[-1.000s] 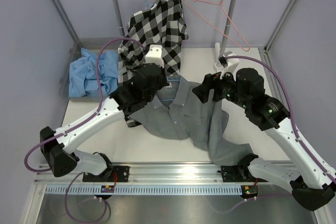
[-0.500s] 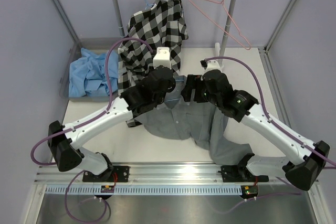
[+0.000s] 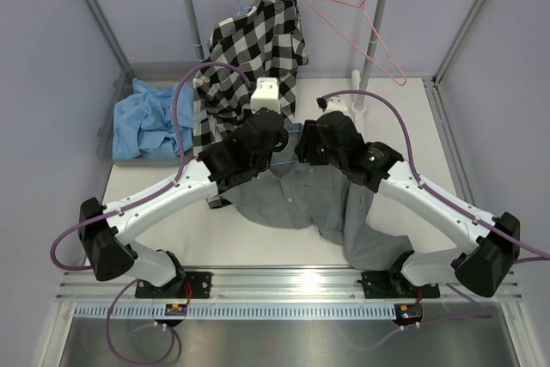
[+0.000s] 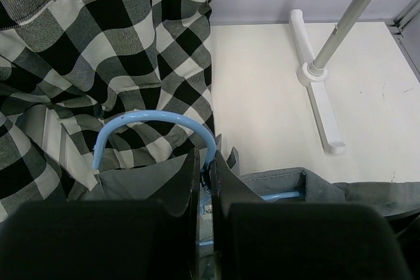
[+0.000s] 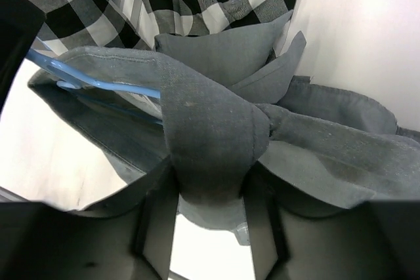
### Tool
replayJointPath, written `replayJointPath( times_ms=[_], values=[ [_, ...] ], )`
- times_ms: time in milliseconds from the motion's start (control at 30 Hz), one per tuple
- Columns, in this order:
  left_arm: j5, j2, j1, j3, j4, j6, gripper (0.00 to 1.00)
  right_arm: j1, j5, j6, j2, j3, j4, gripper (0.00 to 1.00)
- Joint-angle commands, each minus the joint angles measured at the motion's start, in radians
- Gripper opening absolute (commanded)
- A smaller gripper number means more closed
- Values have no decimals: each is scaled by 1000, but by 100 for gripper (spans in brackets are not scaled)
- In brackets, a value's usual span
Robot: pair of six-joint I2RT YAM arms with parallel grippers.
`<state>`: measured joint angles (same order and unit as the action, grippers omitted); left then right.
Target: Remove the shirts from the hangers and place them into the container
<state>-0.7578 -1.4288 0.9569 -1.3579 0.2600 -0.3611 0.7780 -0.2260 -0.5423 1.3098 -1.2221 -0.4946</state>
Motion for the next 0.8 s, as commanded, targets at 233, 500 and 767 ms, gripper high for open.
replayJointPath(
  times_ms=[233,500,767],
  values=[
    [-78,76,6,55,-84,25,0,6,-150,50,-43,-25,-22,0],
    [-110,162,-9,137,-44,51,0,-80,-164,106,-153,-8,-102,0],
    [-48,310,-23,233,-42,106,0,-220,-110,192,-238,3,-166,0]
  ],
)
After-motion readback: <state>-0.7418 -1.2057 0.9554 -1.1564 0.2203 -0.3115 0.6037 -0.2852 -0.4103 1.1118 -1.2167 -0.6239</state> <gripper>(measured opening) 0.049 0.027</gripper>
